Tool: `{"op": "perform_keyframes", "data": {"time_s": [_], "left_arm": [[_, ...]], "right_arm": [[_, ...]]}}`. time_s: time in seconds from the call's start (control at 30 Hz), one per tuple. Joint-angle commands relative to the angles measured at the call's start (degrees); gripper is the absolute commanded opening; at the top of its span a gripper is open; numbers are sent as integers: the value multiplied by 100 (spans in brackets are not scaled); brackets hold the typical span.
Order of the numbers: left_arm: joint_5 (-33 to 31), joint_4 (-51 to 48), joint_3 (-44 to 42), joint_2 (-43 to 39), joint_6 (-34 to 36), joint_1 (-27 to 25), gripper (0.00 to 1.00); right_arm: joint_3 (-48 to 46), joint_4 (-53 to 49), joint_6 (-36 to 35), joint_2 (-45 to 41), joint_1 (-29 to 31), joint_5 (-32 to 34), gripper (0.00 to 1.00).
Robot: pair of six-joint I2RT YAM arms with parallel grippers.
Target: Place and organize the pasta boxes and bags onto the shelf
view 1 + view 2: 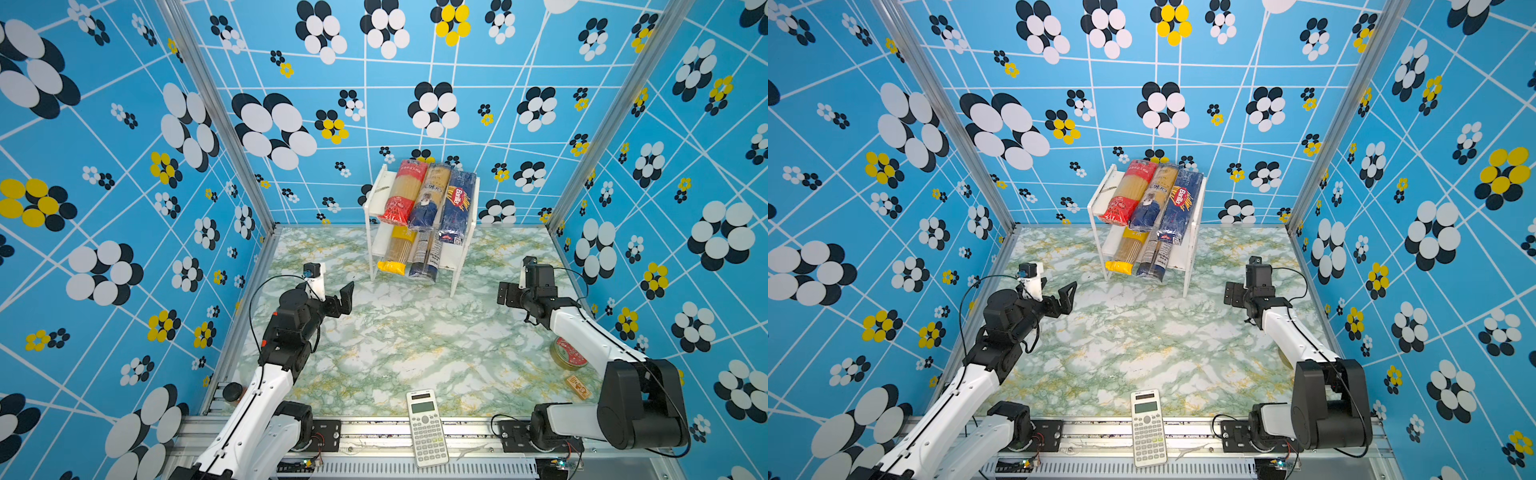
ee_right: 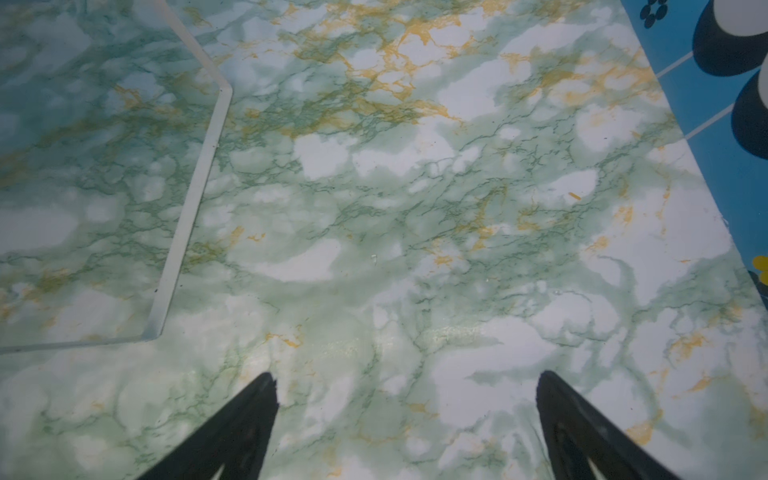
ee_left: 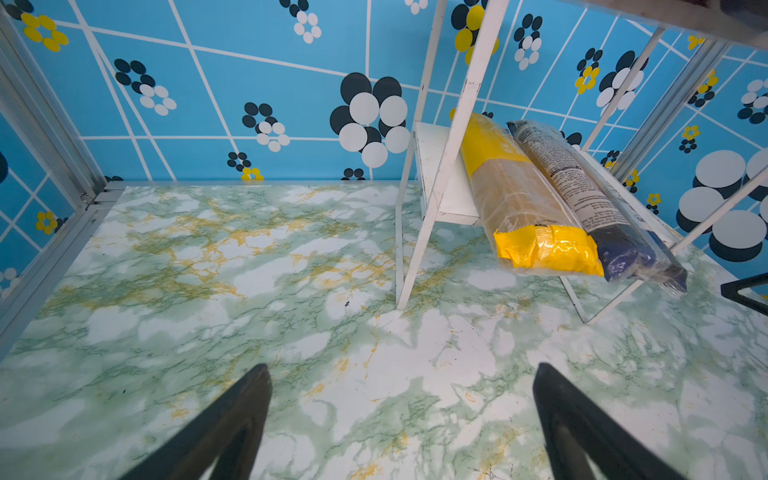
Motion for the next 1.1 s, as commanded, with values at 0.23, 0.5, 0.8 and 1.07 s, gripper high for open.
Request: {"op": "perform_keyframes", "data": {"time_s": [0.23,0.5,0.8,1.07], "left_arm": [[506,1288,-308,963,261,719,99],[127,1783,-642,1262,696,814,99],[136,2748,-935,2160,1058,919,99],[311,3678,-1065,2844,826,1103,99]], "right_arm": [[-458,1508,-245,189,-36,-117,99],[-590,2055,-297,409,-44,-81,99],[-525,2395,-305,661,-46,-74,99],[-640,2720,-416,865,-58,10,99]]}}
